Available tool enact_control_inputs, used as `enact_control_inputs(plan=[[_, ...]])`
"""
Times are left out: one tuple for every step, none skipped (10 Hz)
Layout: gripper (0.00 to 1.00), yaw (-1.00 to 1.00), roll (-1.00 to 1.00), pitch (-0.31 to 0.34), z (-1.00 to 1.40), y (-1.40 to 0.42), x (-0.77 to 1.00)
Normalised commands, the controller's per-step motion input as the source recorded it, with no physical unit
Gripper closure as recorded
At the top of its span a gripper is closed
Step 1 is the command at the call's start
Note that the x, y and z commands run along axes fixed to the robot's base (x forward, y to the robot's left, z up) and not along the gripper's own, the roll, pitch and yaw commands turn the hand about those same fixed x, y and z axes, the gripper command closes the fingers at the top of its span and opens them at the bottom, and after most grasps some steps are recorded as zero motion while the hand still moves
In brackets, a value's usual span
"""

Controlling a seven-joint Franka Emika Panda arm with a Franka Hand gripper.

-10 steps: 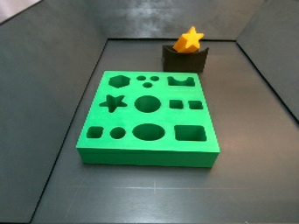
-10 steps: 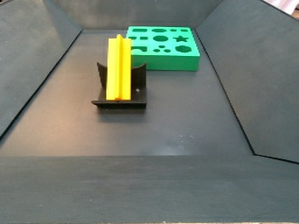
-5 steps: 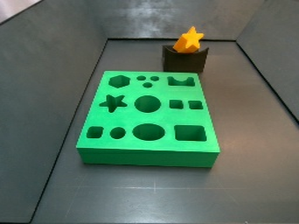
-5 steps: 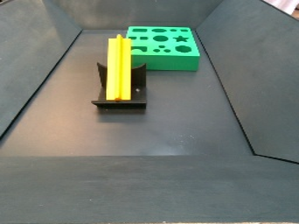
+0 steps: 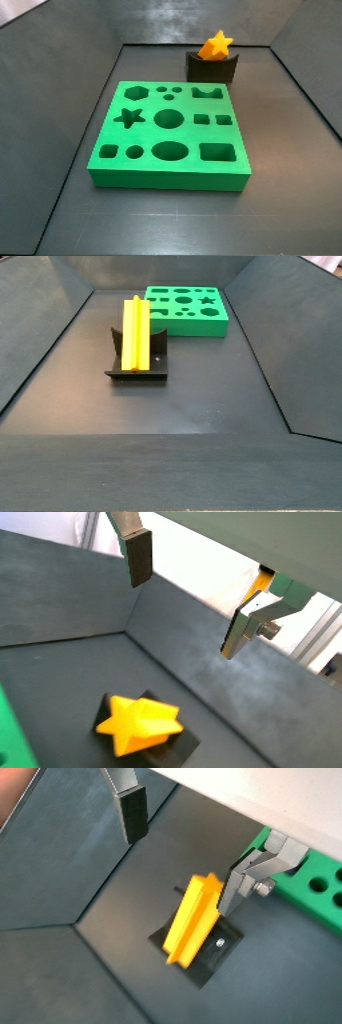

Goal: Pick up the star object. Move up. Place the star object on the fixture. Regrasp the star object. Move to above the board. Insert the star object.
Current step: Regrasp the star object.

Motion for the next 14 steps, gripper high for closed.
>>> enact_control_inputs(plan=[[0.0, 0.17, 1.0, 0.201, -0.01, -0.05, 0.13], [0.0, 0.23, 1.0, 0.226, -0.01, -0.06, 0.14], [0.0, 0.24, 0.91, 0.216, -0.02, -0.06, 0.15], [0.0, 0.26, 0.74, 0.177, -0.02, -0.06, 0.17], [0.0, 0.27, 0.51, 0.13, -0.02, -0.06, 0.19], [0.0, 0.26, 0.3, 0.091, -0.01, -0.05, 0.21], [0.0, 0.25, 0.24, 0.07, -0.01, -0.05, 0.21], [0.0, 0.23, 0.19, 0.021, -0.01, -0.05, 0.2], [0.0, 0.21, 0.19, 0.005, -0.02, -0.06, 0.18], [0.0, 0.17, 0.19, -0.002, -0.01, -0.06, 0.17], [0.0, 0.15, 0.17, 0.088, -1.0, 0.04, 0.06], [0.0, 0.13, 0.17, 0.082, -1.0, 0.04, 0.07], [0.0, 0.13, 0.16, 0.066, -1.0, 0.04, 0.07], [0.0, 0.13, 0.13, 0.044, -1.0, 0.03, 0.08]])
